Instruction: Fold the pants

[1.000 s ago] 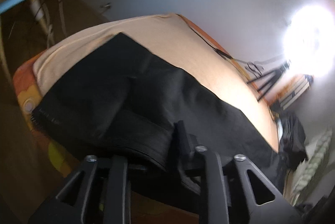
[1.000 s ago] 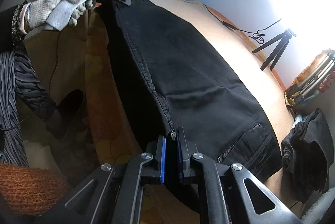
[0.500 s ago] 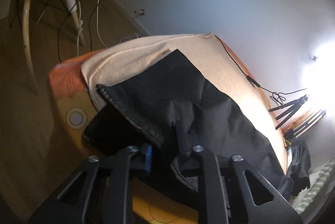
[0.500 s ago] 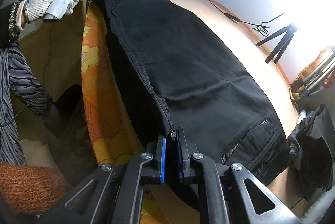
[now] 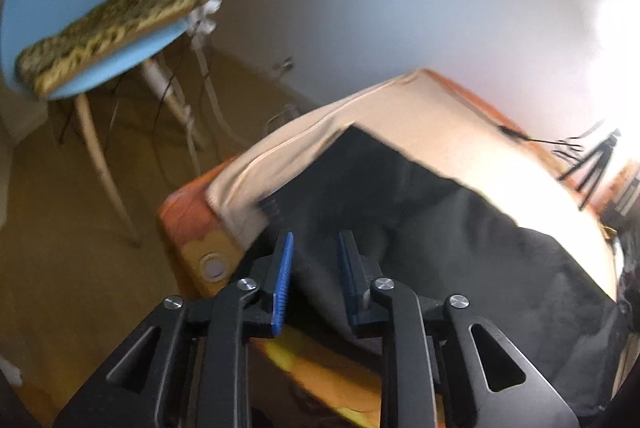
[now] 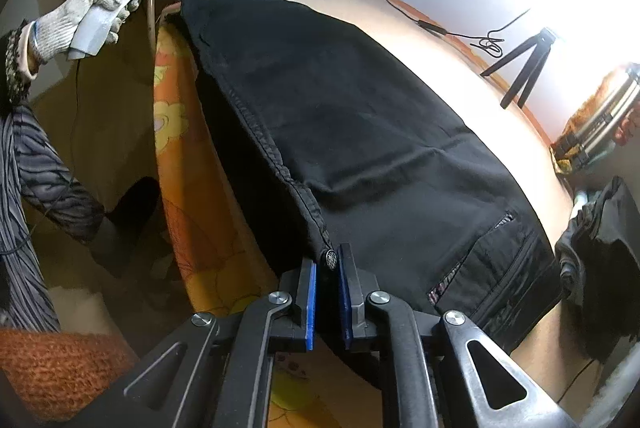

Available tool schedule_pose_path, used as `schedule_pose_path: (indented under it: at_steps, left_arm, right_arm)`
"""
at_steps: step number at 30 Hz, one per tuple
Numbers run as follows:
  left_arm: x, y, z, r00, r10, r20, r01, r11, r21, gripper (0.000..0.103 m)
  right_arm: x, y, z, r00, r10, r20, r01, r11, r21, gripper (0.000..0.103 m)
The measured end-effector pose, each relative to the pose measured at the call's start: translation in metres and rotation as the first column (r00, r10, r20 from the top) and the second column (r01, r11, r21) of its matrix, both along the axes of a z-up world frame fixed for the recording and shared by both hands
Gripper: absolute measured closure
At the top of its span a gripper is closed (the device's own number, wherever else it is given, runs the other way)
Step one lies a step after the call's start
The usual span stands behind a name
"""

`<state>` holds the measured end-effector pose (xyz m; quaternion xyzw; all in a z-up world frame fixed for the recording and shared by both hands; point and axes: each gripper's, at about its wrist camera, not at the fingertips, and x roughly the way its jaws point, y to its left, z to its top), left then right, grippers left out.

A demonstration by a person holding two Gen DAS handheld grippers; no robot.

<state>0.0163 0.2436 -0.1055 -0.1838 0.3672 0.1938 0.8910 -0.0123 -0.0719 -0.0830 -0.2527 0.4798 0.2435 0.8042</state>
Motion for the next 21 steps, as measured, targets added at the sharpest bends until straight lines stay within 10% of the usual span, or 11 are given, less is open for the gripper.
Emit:
schedule_pose_path:
  at_steps: [9, 15, 21]
  left_arm:
    - [0.018, -0.104, 0.035, 0.930, -0.358, 0.082, 0.357, 0.934, 0.028, 0.072]
    - [0.022, -0.189, 0.030, 0.771, -0.633, 0.071, 0.637, 0.769, -0.055, 0.072]
    - [0.014, -0.275, 0.009, 0.603, -0.798, 0.025, 0.796, 0.598, -0.096, 0.072]
  right_arm:
    - [-0.015, -0.020, 0.018, 0.997, -0.071, -0.032, 0.075, 0.990, 0.117, 0.072]
    - [-0.019, -0.071, 0.040, 0.969, -0.246, -0.023, 0.245, 0.945, 0.217, 0.063]
    - [0.005, -0.143, 0.051, 0.864, -0.503, -0.018, 0.481, 0.815, 0.325, 0.036]
